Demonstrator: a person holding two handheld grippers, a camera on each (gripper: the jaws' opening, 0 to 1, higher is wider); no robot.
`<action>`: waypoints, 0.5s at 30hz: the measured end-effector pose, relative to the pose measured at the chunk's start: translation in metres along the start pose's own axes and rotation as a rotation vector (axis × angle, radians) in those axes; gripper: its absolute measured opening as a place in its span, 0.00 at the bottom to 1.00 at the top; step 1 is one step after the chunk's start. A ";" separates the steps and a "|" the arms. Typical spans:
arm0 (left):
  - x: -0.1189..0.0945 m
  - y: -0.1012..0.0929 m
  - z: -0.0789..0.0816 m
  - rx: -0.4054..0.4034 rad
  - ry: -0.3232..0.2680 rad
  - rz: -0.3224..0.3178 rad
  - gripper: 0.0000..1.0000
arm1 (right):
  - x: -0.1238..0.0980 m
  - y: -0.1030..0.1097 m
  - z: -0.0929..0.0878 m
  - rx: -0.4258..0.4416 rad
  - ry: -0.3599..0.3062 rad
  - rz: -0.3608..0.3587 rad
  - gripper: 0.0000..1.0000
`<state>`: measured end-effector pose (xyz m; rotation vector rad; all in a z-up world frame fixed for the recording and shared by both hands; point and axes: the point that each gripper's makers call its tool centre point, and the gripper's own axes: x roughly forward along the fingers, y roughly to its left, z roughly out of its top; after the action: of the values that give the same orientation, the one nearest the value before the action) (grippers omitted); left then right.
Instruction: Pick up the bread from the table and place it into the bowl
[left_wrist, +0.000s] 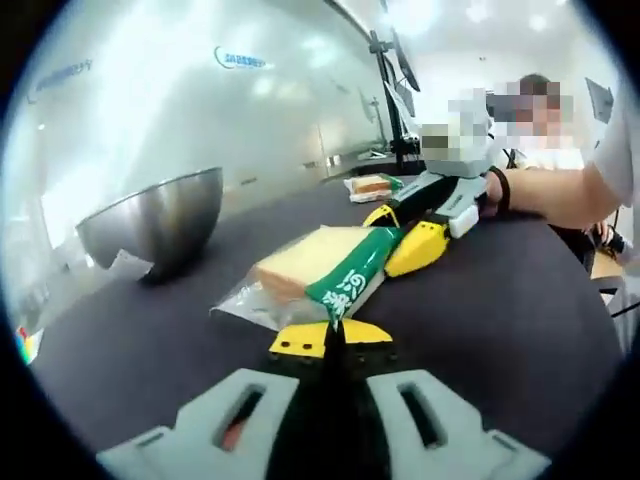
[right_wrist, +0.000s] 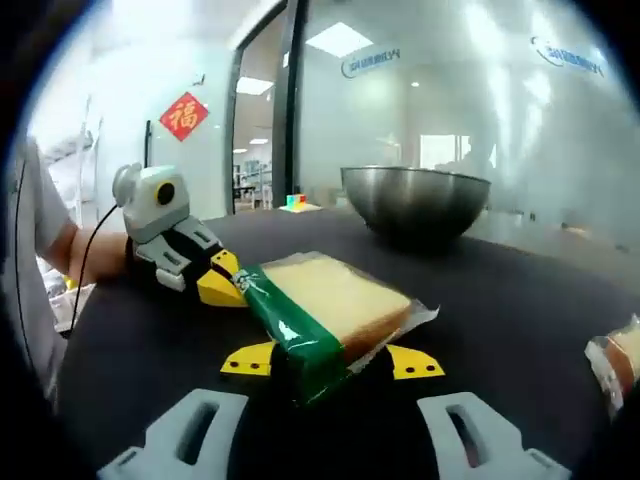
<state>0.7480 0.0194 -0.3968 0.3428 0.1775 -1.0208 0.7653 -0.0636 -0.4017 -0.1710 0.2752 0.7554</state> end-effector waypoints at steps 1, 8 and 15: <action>0.000 -0.002 0.000 0.011 -0.002 -0.004 0.00 | -0.001 0.003 -0.002 -0.016 0.006 0.014 0.34; 0.001 0.000 0.000 0.065 -0.010 -0.005 0.00 | -0.006 0.007 -0.002 -0.101 -0.002 -0.009 0.22; -0.002 -0.003 0.003 0.106 -0.029 -0.004 0.00 | -0.014 0.009 0.007 -0.185 -0.031 -0.029 0.18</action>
<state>0.7445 0.0185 -0.3936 0.4238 0.0987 -1.0410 0.7504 -0.0643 -0.3911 -0.3375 0.1725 0.7538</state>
